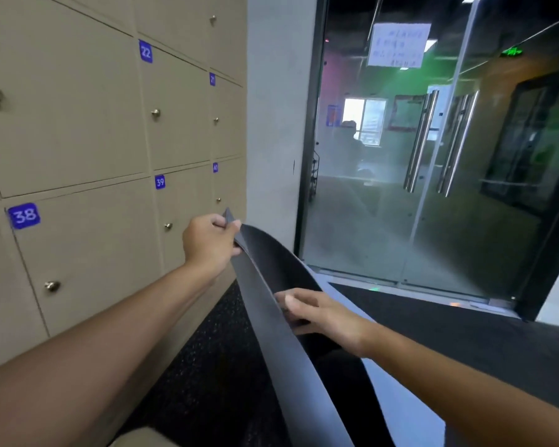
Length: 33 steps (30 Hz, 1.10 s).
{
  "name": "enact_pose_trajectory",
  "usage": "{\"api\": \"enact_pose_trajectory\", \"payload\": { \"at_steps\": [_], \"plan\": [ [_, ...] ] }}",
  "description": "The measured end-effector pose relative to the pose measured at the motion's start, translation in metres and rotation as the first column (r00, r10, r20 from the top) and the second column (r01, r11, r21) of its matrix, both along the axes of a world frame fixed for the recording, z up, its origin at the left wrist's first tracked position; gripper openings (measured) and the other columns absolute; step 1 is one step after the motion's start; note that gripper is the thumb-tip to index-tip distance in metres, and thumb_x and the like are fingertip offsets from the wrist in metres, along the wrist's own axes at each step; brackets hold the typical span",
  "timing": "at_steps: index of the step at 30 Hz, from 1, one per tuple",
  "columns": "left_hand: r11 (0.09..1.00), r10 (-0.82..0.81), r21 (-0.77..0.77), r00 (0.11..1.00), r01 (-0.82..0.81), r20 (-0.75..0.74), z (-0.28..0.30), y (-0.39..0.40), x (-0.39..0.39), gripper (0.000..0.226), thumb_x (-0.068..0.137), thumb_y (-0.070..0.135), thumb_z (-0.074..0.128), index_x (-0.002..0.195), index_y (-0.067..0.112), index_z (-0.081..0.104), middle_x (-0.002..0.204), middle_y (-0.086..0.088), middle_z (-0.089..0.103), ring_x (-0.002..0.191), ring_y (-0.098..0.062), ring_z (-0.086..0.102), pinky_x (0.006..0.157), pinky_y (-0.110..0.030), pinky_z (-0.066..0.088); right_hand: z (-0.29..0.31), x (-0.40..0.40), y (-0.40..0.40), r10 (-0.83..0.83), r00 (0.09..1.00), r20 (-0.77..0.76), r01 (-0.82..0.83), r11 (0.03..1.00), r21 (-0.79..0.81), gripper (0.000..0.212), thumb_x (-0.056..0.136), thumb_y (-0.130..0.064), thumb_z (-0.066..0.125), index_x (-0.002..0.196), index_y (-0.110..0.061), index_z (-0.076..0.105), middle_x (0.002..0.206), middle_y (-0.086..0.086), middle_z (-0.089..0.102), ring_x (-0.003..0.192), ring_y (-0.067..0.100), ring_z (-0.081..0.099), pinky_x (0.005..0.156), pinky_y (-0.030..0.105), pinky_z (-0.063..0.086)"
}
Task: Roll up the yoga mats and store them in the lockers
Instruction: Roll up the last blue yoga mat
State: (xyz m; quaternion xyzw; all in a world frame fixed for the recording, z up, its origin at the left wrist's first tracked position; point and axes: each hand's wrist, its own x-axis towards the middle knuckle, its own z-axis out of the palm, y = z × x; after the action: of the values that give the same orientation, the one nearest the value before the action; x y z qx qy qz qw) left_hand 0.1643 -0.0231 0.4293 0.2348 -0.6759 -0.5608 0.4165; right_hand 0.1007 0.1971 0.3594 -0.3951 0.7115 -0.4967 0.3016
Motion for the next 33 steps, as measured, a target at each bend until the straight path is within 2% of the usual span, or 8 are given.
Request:
{"api": "enact_pose_trajectory", "payload": {
  "at_steps": [6, 12, 16, 20, 23, 27, 29, 33],
  "plan": [
    [0.996, 0.065, 0.057, 0.998, -0.065, -0.01, -0.014, -0.017, 0.001, 0.026, 0.095, 0.016, 0.072, 0.074, 0.004, 0.063, 0.07, -0.01, 0.072, 0.062, -0.019, 0.075, 0.074, -0.051, 0.064, -0.072, 0.008, 0.003, -0.179, 0.971, -0.158, 0.197, 0.975, 0.102, 0.051, 0.081, -0.012, 0.086, 0.126, -0.013, 0.062, 0.117, 0.003, 0.068, 0.096, 0.007, 0.069, 0.087, 0.026, 0.059],
    [0.996, 0.057, 0.064, 0.998, -0.055, -0.027, -0.01, -0.015, 0.002, 0.029, 0.095, 0.013, 0.072, 0.069, 0.009, 0.06, 0.072, -0.011, 0.071, 0.065, -0.022, 0.076, 0.073, -0.044, 0.065, -0.145, 0.015, -0.009, -0.269, 0.932, -0.245, 0.319, 0.927, 0.196, 0.044, 0.076, -0.042, 0.083, 0.111, -0.018, 0.071, 0.104, -0.003, 0.076, 0.093, 0.011, 0.073, 0.084, 0.042, 0.062],
    [0.985, 0.155, -0.086, 0.984, -0.148, 0.085, -0.015, -0.03, 0.009, 0.025, 0.086, 0.018, 0.076, 0.067, 0.006, 0.065, 0.069, -0.011, 0.071, 0.068, -0.028, 0.075, 0.074, -0.044, 0.063, -0.158, 0.01, -0.007, -0.377, 0.859, -0.346, 0.445, 0.885, 0.139, 0.017, 0.083, -0.036, 0.078, 0.091, -0.022, 0.072, 0.084, -0.006, 0.075, 0.079, 0.008, 0.072, 0.075, 0.042, 0.061],
    [0.807, 0.426, -0.556, 0.849, -0.201, 0.311, -0.024, -0.047, 0.018, 0.054, 0.076, 0.016, 0.083, 0.123, 0.013, 0.057, 0.12, -0.014, 0.058, 0.105, -0.035, 0.054, 0.085, -0.041, 0.047, -0.128, -0.014, 0.014, -0.308, 0.732, -0.608, 0.518, 0.831, 0.202, 0.02, 0.088, -0.035, 0.072, 0.082, -0.019, 0.061, 0.084, -0.003, 0.07, 0.085, 0.021, 0.067, 0.074, 0.042, 0.053],
    [0.586, 0.426, -0.809, 0.826, 0.059, 0.369, -0.036, -0.052, 0.021, 0.045, 0.085, 0.033, 0.079, 0.125, 0.021, 0.062, 0.121, -0.01, 0.064, 0.116, -0.035, 0.053, 0.098, -0.042, 0.042, -0.099, -0.034, 0.022, -0.192, 0.601, -0.776, 0.559, 0.795, 0.237, 0.019, 0.093, -0.034, 0.064, 0.085, -0.018, 0.056, 0.096, 0.005, 0.07, 0.095, 0.03, 0.064, 0.07, 0.038, 0.042],
    [0.364, 0.24, -0.707, 0.672, 0.606, 0.7, -0.053, -0.043, 0.019, 0.052, 0.09, 0.063, 0.063, 0.126, 0.026, 0.062, 0.124, 0.003, 0.064, 0.12, -0.023, 0.054, 0.107, -0.037, 0.036, -0.065, -0.047, 0.025, 0.028, 0.403, -0.915, 0.55, 0.792, 0.266, 0.014, 0.099, -0.033, 0.054, 0.089, -0.023, 0.05, 0.106, 0.004, 0.071, 0.102, 0.034, 0.064, 0.067, 0.035, 0.034],
    [0.229, 0.305, -0.72, 0.654, 0.655, 0.692, -0.068, -0.036, 0.015, 0.067, 0.085, 0.073, 0.06, 0.134, 0.028, 0.054, 0.133, 0.003, 0.054, 0.127, -0.025, 0.046, 0.112, -0.037, 0.026, -0.049, -0.05, 0.026, 0.118, 0.299, -0.947, 0.518, 0.813, 0.264, 0.011, 0.101, -0.03, 0.052, 0.092, -0.024, 0.052, 0.109, 0.002, 0.072, 0.104, 0.033, 0.065, 0.067, 0.034, 0.033],
    [0.281, 0.199, -0.744, 0.722, 0.606, 0.663, -0.082, -0.025, 0.003, 0.097, 0.074, 0.069, 0.076, 0.152, 0.029, 0.037, 0.146, 0.003, 0.047, 0.134, -0.024, 0.044, 0.112, -0.037, 0.029, -0.025, -0.049, 0.026, 0.212, 0.154, -0.965, 0.464, 0.847, 0.26, 0.01, 0.1, -0.017, 0.052, 0.092, -0.023, 0.051, 0.103, 0.005, 0.07, 0.097, 0.035, 0.065, 0.065, 0.034, 0.029]
  ]
}}
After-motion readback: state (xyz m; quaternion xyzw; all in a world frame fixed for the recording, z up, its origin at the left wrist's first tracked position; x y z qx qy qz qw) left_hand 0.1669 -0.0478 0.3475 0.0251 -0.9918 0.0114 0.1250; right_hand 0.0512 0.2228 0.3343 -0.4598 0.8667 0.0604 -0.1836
